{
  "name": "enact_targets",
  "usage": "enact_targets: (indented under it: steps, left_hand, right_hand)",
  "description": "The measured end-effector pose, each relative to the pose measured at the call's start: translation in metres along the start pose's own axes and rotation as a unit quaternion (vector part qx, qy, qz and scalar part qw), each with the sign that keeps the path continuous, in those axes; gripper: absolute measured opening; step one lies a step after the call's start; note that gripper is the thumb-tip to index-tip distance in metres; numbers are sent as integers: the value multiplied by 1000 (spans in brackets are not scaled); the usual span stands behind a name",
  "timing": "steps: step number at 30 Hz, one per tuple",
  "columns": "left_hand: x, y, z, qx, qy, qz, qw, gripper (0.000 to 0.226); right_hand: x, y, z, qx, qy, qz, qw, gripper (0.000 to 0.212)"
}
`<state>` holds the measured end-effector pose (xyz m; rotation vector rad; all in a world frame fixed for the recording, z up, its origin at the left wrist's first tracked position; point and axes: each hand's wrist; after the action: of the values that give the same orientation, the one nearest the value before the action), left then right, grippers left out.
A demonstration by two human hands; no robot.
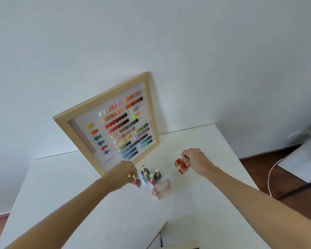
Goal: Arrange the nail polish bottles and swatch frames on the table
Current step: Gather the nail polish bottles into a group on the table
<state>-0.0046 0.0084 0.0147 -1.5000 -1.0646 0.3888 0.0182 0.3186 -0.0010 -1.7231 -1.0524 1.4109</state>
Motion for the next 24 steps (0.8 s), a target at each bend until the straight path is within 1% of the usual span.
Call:
enact_targets:
  steps: [5, 9, 12, 18, 21, 24]
  left_hand:
    - [41, -26, 23, 9, 53, 12, 999, 17]
    - [88, -27, 55, 14, 102, 2, 995, 14]
    - [127, -14, 84, -6, 138, -9, 990, 14]
    - [195, 30, 134, -93, 175, -25, 980, 21]
    - [224, 49, 154, -109, 173, -31, 978, 22]
    - [247, 64, 170, -108, 171, -31, 979, 24]
  right_hand:
    - [43, -28, -29, 32, 48, -3, 998, 19]
    - [75, -44, -53, 52, 93, 4, 994, 19]
    - [102, -52, -71, 55, 126, 0, 991, 21]
    - [140, -55, -95, 59, 192, 13, 979, 20]
    - [155, -53, -100, 51, 207, 8, 977, 20]
    - [164, -52, -101, 48, 217, -7, 975, 20]
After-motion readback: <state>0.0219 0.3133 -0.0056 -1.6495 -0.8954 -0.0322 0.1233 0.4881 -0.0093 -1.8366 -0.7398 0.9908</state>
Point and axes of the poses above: each hand's wrist, its own z-axis towards the middle knuckle, its own y-axis out of the palm, x = y × z, and after that the axes turned 3 degrees about y, right-handed
